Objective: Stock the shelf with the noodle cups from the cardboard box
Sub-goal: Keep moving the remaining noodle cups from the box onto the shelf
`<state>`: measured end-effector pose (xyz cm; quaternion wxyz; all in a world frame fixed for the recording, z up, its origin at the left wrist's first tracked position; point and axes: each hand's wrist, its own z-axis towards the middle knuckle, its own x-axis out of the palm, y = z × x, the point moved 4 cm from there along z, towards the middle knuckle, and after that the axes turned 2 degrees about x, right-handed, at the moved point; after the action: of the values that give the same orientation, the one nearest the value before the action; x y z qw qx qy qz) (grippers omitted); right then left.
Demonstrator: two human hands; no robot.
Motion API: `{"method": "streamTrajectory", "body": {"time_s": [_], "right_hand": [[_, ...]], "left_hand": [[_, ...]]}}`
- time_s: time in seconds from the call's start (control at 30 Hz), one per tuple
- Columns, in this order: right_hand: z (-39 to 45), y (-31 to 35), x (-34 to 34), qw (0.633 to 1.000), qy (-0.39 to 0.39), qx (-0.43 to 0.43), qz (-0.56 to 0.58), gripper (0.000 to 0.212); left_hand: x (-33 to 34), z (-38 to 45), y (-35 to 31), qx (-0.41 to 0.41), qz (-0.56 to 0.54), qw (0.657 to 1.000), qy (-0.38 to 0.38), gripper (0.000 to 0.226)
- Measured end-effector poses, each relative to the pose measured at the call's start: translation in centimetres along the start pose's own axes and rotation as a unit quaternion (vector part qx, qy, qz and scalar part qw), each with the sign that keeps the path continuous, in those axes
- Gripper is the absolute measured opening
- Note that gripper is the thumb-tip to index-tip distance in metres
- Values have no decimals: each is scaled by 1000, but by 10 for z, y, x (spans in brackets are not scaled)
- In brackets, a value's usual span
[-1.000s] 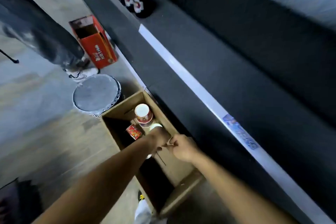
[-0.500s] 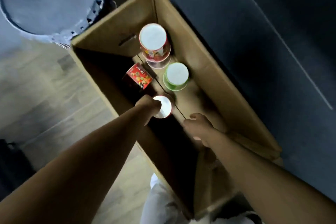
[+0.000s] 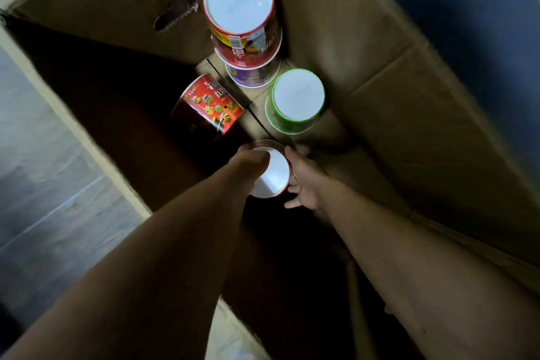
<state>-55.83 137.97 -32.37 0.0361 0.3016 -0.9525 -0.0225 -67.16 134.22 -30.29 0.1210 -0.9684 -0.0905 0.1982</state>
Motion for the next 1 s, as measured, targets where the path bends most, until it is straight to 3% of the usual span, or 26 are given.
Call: {"method": "streamTrajectory", "body": {"time_s": [0.27, 0.43, 0.53, 0.63, 0.73, 0.8, 0.9, 1.0], "right_hand": [[-40, 0, 1, 1000, 5, 10, 11, 62], [-105, -7, -22, 996, -60, -54, 36, 41], [-158, -12, -26, 980, -151, -128, 7, 38], [-220, -11, -34, 956, -222, -191, -14, 27], [-284, -5, -48, 939, -261, -220, -43, 15], [-324, 1, -57, 934, -258, -244, -51, 9], [-386, 10, -66, 924, -248, -286, -55, 6], [-446, 10, -71, 923, -225, -310, -46, 7]], "left_hand": [[2, -28, -1, -78, 8, 997, 12, 68], [-3, -84, -19, -103, -49, 993, -9, 62], [-13, -136, -29, -106, -114, 987, -42, 62], [-24, -197, -37, -95, -144, 984, -36, 62], [-40, -266, -57, -81, -227, 970, 19, 58], [-55, -318, -77, -47, -241, 968, 60, 49], [-74, -385, -104, 8, -245, 964, 99, 19], [-84, -447, -122, 61, -265, 955, 120, 24]]}}
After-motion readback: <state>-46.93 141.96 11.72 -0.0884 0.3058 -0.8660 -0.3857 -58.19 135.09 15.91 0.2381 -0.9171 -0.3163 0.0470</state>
